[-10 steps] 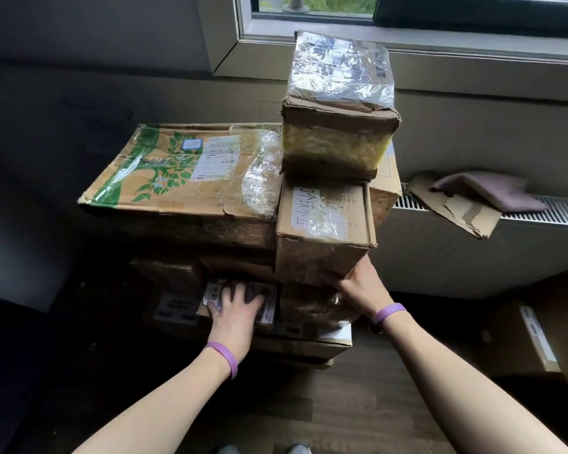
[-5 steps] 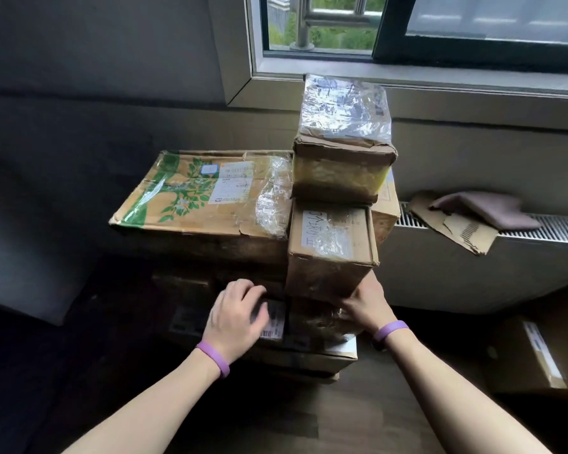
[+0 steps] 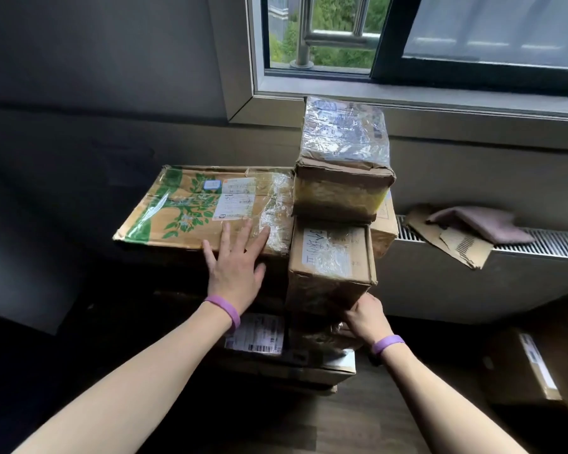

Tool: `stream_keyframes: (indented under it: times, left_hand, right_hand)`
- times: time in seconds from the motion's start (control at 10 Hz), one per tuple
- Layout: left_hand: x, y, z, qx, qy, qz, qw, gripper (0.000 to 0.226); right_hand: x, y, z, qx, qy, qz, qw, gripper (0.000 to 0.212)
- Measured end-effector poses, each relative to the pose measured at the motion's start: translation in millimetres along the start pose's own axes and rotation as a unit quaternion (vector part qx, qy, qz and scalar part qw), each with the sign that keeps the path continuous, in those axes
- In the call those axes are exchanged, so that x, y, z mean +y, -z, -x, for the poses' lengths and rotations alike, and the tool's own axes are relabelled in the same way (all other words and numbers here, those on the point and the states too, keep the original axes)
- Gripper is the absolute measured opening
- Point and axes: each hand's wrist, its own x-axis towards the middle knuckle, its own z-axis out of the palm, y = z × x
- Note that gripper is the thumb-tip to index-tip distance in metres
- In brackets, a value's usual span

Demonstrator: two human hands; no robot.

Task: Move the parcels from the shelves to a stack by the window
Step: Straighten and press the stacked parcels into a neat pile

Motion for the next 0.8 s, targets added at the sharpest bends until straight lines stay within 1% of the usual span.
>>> stream_keyframes:
  times: [0.1, 0.2, 0.3, 0.4, 0.5, 0.6, 0.7, 0.8]
  left_hand:
    - [-0.4, -2.3, 0.0, 0.005, 0.000, -0.025, 1.000, 0.072]
    - [-0.4, 2.5, -2.3, -0.023, 0.005, -0.008, 1.000, 0.072]
    - [0.5, 18.9, -5.2, -0.075, 0.020, 0.040, 0.996, 0.072]
    - [5.4, 41.6, -4.1, -0.097, 0.028, 0.065, 0.993, 0.069]
    - [15.2, 68.2, -3.5, -0.089, 0.040, 0.095, 0.991, 0.063]
    - [25.1, 95.5, -2.3, -0.077, 0.042, 0.119, 0.989, 0.060]
    - [28.5, 117.9, 2.7, -0.087, 0.047, 0.169, 0.981, 0.058]
    - [25.9, 139.7, 3.8, -0.103, 0.039, 0.225, 0.968, 0.067]
  right_hand:
    - [-2.5, -1.0, 1.8, 0.011, -0.003, -0.001, 1.000, 0.021]
    - [-8.7, 6.4, 5.8, -0.023, 0.000, 0.016, 1.000, 0.033]
    - [-14.5, 25.4, 13.8, -0.059, -0.010, 0.036, 0.998, 0.055]
    - [-25.7, 58.7, 26.6, -0.059, -0.013, 0.008, 0.998, 0.076]
    - [-42.5, 94.4, 31.7, 0.013, 0.008, -0.011, 1.000, 0.059]
    - [-66.1, 123.2, 32.7, 0.075, -0.006, -0.038, 0.996, 0.042]
    - [-87.6, 139.6, 35.1, 0.081, 0.021, -0.023, 0.996, 0.040]
    - [-113.9, 149.8, 40.7, 0.078, 0.069, -0.010, 0.995, 0.052]
